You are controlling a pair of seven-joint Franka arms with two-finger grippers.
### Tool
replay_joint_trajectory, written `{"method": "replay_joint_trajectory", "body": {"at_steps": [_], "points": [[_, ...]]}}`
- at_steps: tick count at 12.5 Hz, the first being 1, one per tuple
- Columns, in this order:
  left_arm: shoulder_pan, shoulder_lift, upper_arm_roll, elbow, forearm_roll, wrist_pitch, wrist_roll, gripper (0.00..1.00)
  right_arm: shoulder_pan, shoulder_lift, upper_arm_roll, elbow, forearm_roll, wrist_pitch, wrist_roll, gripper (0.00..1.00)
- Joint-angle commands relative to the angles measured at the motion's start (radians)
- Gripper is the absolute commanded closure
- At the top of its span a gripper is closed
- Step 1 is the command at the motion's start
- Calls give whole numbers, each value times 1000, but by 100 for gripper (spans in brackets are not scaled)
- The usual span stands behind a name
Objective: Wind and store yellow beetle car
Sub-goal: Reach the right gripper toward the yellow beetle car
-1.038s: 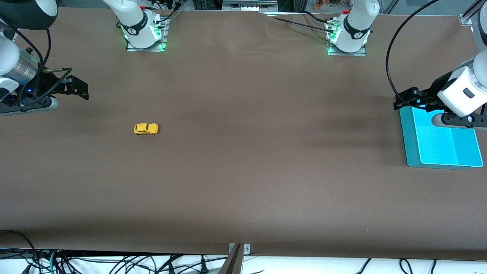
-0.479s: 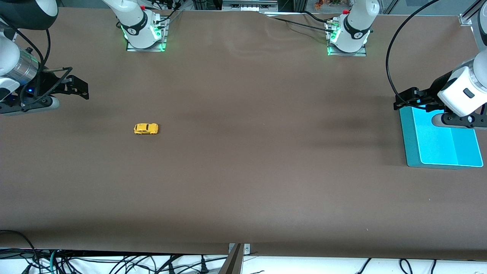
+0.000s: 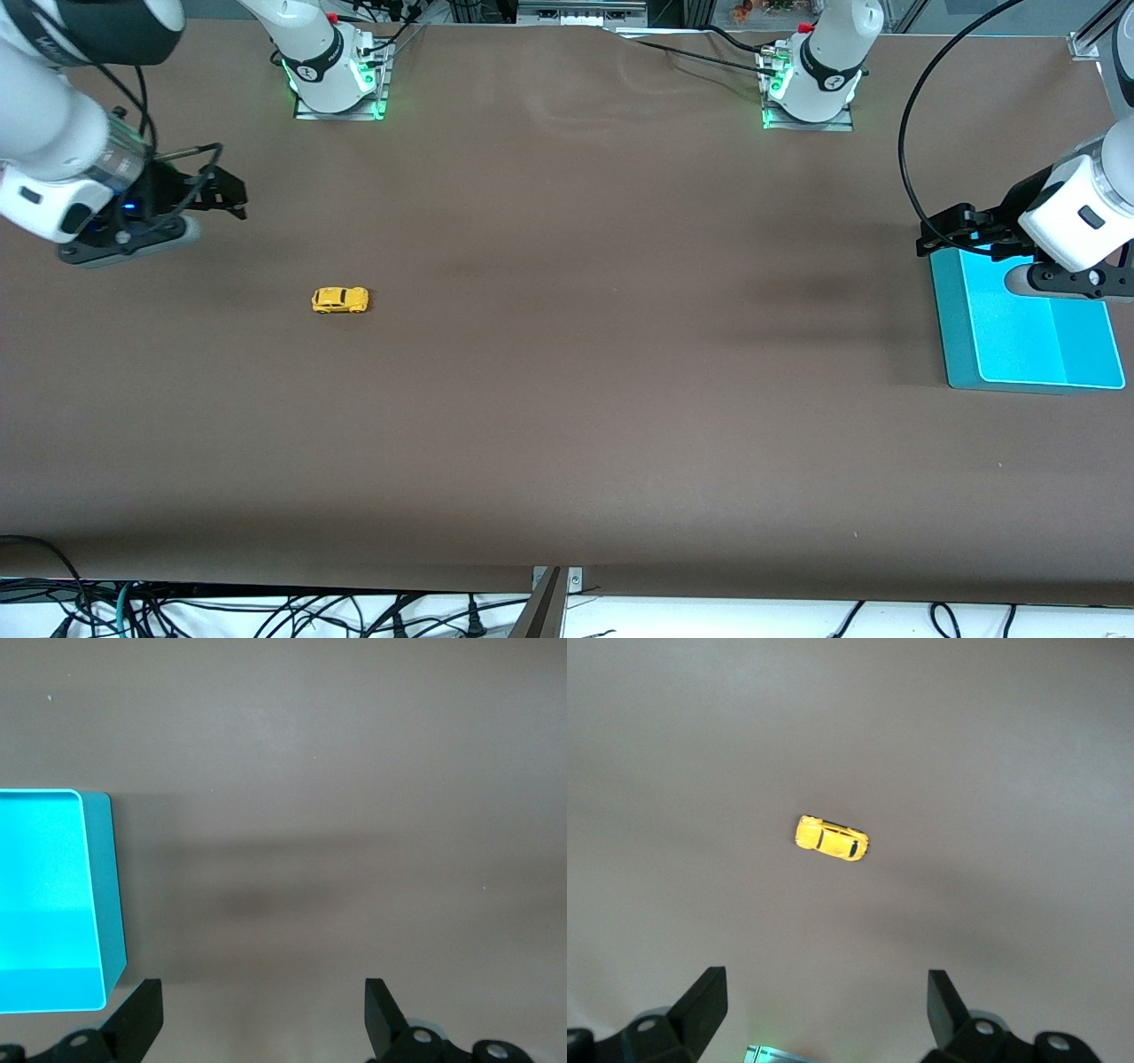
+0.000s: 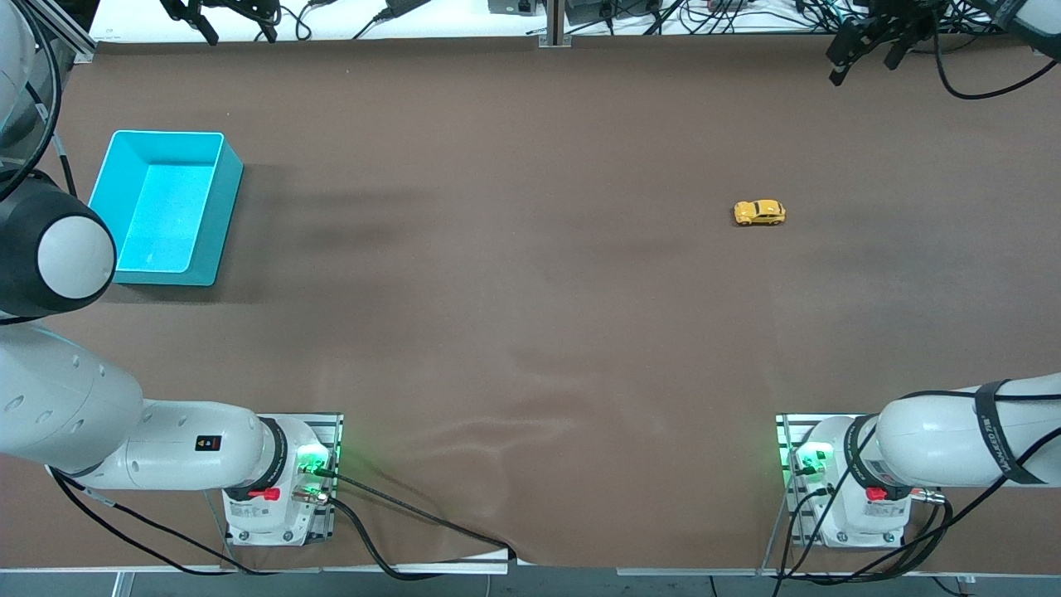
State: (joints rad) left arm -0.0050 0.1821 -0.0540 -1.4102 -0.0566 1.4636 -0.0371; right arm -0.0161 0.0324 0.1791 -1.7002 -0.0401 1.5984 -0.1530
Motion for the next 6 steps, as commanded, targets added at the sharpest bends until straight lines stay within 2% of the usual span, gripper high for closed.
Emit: {"method": "replay_joint_trajectory", "body": {"at_steps": [1,2,6], "points": [[-3,17,0,33,-16,-11,-13,0,-7,-19,5,-29,43,-3,-54,0],[-4,17,-1,33,-16,-11,-15,0,-7,-19,5,-61,83,32,-107,0],[-4,17,-1,33,-16,-11,-13,0,-12,-22,5,-269,88,262,-411,0]]}}
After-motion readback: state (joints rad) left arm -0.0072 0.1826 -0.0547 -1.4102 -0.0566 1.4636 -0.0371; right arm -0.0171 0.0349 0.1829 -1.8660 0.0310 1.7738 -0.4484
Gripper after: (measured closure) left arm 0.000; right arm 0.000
